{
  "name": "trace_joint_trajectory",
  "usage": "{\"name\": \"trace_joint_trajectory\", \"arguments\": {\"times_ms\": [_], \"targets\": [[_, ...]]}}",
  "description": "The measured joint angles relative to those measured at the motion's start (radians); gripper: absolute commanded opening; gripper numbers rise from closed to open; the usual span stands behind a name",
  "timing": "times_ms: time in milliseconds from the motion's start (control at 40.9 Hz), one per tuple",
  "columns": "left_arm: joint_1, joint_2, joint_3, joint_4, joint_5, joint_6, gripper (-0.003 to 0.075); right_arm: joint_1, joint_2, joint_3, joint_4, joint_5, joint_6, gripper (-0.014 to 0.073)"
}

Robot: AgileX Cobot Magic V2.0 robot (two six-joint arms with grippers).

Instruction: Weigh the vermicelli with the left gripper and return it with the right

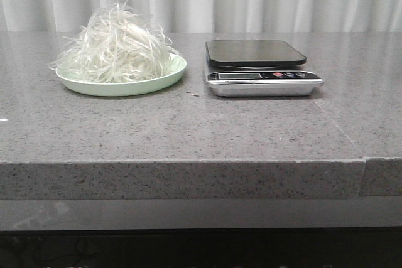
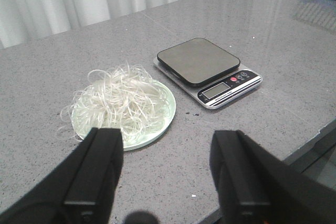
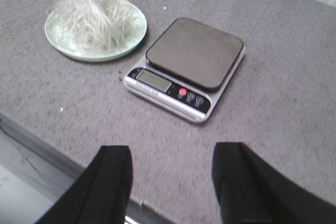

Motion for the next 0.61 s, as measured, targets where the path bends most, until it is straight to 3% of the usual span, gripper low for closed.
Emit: {"name": "trace_joint_trajectory", "arguments": {"times_ms": [269,488,611], "targets": [[0.0,0.0,0.0,0.0,0.0,0.0,0.0433,0.0,-0.098,0.033,0.013,0.09,0.0,0.0447],[0.0,0.0,0.0,0.0,0.0,0.0,0.0279,0.0,-0.1,0.035,0.013,0.092,0.0,0.0234],[0.0,0.0,0.0,0.0,0.0,0.0,0.0179,0.0,-0.1,0.035,0.013,0.092,0.0,0.0157]]}}
